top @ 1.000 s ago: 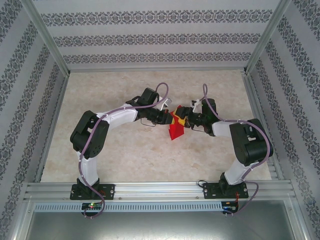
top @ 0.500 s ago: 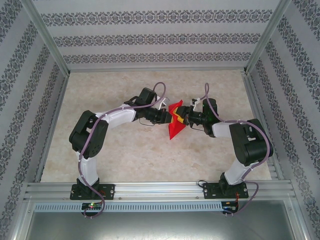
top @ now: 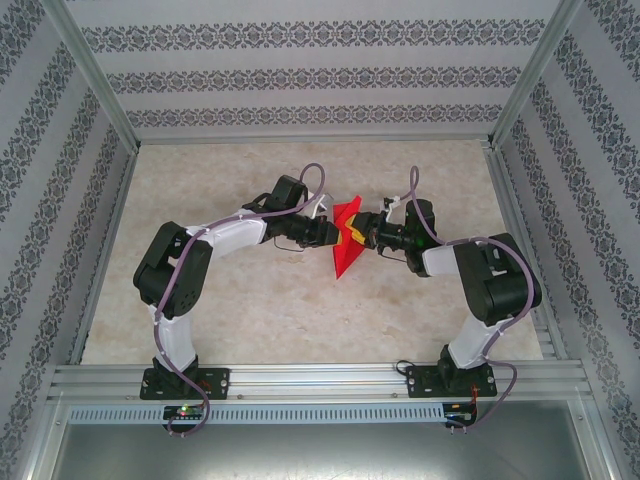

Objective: Fold a paper plane with a square sheet of paper (pick it up from the middle)
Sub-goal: Pick up the paper from the center of the table.

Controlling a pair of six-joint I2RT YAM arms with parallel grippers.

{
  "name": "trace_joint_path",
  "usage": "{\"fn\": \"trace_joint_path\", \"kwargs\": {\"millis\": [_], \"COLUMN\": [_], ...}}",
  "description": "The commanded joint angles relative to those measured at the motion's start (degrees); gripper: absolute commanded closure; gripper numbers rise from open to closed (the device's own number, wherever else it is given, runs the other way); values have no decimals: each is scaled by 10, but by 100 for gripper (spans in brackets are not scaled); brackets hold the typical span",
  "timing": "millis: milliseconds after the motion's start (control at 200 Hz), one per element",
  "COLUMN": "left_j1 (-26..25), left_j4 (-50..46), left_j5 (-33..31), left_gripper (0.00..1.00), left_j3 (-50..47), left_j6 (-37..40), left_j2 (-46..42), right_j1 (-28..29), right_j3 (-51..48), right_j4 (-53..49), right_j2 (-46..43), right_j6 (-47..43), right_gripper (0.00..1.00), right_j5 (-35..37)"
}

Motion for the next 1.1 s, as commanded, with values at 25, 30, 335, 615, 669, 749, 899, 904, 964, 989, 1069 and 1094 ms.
{"fn": "trace_joint_path", "kwargs": {"millis": [25, 30, 335, 615, 669, 749, 899, 904, 964, 989, 1069, 1094], "left_j1": [11, 11, 15, 15, 15, 14, -2, -2, -7, -8, -15, -18], "left_j4": [25, 25, 8, -58, -57, -11, 107, 110, 136, 144, 171, 181], "left_j5": [9, 8, -3, -65, -73, -76, -69, -69, -71, -71, -65, -64], "left_gripper": [85, 85, 68, 42, 41, 36, 32, 32, 32, 32, 31, 31], "left_j3": [-10, -10, -13, -24, -39, -80, -149, -151, -168, -171, -178, -182], "left_j6": [-6, -6, 1, -5, -27, -87, -182, -183, -201, -208, -225, -231], "left_j2": [-22, -22, -36, -88, -103, -135, -179, -180, -186, -185, -182, -180], "right_j1": [1, 1, 1, 1, 1, 1, 7, 7, 8, 9, 9, 11], "right_j3": [-1, 0, 7, 18, 20, 23, 27, 27, 28, 29, 34, 35], "right_j4": [30, 29, -42, -96, -99, -103, -102, -102, -102, -103, -102, -101], "right_j2": [0, 0, -24, -60, -66, -74, -86, -87, -93, -93, -95, -95], "right_j6": [-5, -5, -40, -52, -51, -48, -34, -33, -29, -27, -22, -21], "right_gripper": [76, 76, 89, 98, 100, 100, 100, 100, 100, 100, 100, 100], "right_j5": [-13, -12, 1, 14, 17, 21, 26, 26, 29, 30, 29, 28]}}
